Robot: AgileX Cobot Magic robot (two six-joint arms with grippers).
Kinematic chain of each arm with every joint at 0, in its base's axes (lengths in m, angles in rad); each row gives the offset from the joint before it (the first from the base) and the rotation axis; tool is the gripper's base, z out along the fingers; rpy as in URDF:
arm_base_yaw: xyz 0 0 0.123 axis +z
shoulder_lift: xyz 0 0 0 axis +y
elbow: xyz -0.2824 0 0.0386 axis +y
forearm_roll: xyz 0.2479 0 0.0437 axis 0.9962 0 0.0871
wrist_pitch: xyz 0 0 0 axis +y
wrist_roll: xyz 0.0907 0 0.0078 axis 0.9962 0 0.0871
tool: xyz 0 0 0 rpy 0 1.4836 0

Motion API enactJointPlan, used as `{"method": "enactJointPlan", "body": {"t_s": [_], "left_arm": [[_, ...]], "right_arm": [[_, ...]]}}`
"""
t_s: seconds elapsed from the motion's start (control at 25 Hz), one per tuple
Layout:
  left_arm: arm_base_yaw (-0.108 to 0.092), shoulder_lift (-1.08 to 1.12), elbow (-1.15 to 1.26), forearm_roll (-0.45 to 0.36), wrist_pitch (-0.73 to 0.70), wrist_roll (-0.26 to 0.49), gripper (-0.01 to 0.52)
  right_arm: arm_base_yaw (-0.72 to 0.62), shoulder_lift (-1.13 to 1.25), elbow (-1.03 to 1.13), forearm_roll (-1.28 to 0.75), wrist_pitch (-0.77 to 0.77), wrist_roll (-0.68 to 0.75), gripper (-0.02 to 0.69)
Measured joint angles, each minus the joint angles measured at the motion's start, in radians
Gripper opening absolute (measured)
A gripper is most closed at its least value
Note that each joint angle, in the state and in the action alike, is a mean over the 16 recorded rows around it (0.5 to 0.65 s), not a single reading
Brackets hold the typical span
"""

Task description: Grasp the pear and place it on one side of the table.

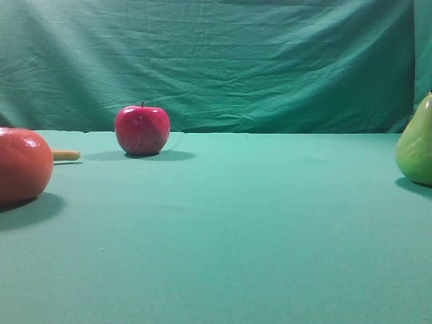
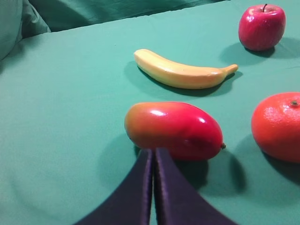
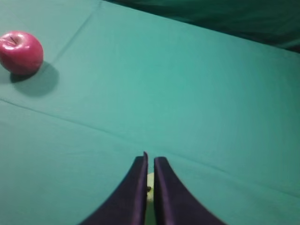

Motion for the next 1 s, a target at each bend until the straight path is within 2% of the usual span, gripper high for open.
{"method": "enactJointPlan", "body": {"t_s": [0.16,0.52,0.76,1.0], "left_arm": [[0.000,0.000,0.000,0.000,0.000,0.000,0.000],[0.000,0.000,0.000,0.000,0.000,0.000,0.000],[0.000,0.000,0.000,0.000,0.000,0.000,0.000],[0.000,0.000,0.000,0.000,0.000,0.000,0.000]], "right_arm": [[0.000,-0.102,0.000,0.007,0.067,0.001,0.000],[-0.005,-0.229,0.021,0.017,0.132,0.002,0.000],[-0.044,-0.352,0.145,0.010,0.062,0.002,0.000],[-0.112,-0.556,0.388,-0.002,-0.082,0.002,0.000]]}}
